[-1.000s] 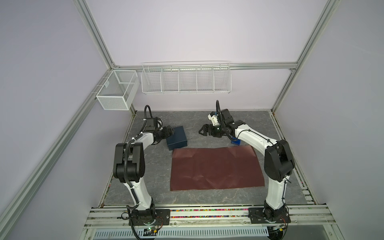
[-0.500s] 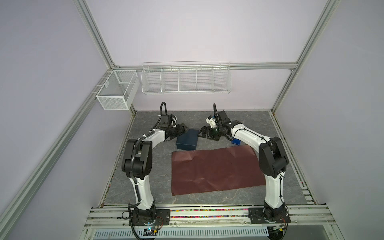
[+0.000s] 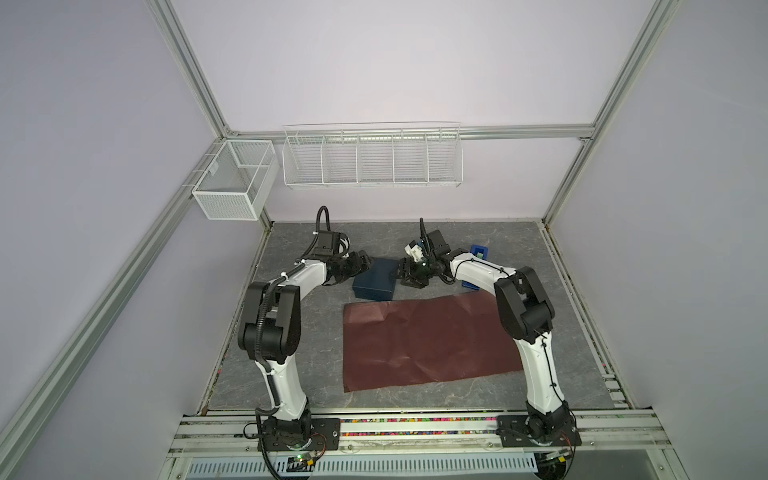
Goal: Wrap the gift box in paper
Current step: 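Close both grippers on the box sides and lift it slightly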
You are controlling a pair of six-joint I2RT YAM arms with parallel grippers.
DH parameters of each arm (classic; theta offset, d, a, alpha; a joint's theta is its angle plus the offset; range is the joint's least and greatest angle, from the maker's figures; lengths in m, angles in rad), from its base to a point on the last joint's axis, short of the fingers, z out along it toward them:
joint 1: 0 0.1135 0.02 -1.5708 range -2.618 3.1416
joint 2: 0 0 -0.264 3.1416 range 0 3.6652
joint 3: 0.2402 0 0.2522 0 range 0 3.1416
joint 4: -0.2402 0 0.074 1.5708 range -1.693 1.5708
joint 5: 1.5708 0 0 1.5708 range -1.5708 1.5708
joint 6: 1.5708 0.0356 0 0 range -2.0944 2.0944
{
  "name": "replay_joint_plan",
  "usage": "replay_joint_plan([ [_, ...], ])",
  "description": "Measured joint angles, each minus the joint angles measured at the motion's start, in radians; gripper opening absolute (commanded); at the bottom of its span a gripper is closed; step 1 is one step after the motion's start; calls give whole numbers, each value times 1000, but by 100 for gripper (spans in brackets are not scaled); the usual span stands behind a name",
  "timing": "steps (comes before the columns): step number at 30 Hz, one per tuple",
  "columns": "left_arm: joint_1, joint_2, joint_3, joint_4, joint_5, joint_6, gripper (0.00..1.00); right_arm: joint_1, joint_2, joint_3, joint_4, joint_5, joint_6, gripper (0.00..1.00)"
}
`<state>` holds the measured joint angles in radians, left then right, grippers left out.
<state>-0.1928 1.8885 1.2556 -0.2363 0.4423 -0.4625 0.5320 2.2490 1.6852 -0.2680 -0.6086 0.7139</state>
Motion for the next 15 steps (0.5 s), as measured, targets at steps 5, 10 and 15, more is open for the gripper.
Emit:
replay_joint_plan([
  [5,47,-11,-77,72,101,-41,83,0,27,54,3,-16,11,50],
  [10,42,-8,-116,167,202,-108,81,-2,48,107,-11,-6,11,41],
  [15,46,14,-117,263,269,-178,80,-29,58,137,-52,2,6,41],
])
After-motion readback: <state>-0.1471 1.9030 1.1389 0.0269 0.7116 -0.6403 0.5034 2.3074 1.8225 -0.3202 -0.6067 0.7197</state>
